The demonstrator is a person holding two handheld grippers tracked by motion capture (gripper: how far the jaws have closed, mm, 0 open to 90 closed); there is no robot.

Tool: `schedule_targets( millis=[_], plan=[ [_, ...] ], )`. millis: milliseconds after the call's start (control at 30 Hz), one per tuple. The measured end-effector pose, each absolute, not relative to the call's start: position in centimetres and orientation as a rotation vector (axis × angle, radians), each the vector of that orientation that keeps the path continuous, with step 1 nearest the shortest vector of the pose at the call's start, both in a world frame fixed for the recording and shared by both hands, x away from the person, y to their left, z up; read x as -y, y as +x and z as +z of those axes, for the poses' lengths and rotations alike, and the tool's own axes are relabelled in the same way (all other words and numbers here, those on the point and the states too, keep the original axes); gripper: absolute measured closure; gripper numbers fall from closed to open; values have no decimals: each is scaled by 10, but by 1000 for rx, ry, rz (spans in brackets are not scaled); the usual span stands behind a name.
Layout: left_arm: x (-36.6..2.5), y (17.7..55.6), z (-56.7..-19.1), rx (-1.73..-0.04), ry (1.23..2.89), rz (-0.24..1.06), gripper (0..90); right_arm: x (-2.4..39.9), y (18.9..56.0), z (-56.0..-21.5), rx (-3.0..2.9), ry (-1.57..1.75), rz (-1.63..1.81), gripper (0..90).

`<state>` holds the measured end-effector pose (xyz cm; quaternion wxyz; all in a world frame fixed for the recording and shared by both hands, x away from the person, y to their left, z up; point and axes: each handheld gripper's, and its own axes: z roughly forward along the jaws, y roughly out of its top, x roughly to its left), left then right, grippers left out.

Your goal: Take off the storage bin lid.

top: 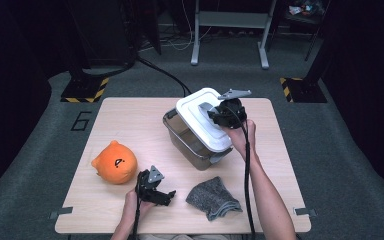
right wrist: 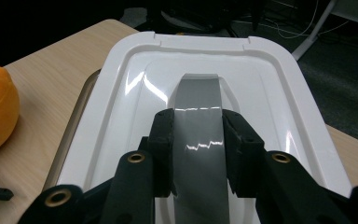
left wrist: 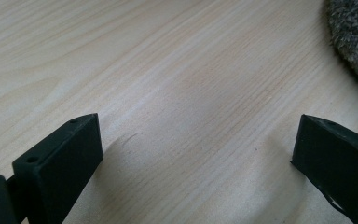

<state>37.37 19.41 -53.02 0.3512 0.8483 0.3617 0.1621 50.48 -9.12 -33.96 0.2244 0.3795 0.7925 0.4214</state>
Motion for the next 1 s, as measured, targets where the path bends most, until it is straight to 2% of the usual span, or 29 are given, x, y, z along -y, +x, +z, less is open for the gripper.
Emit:
schedule_targets(
  millis=[567,1000],
  plan=[
    [-194,374,-530,-934,2199,412,13,138,508,-324,-2083,1136,1156,666],
    [-194,374,-530,-934,2199,411,13,171,510,-325,-2015,1215,1121,666]
  ],
)
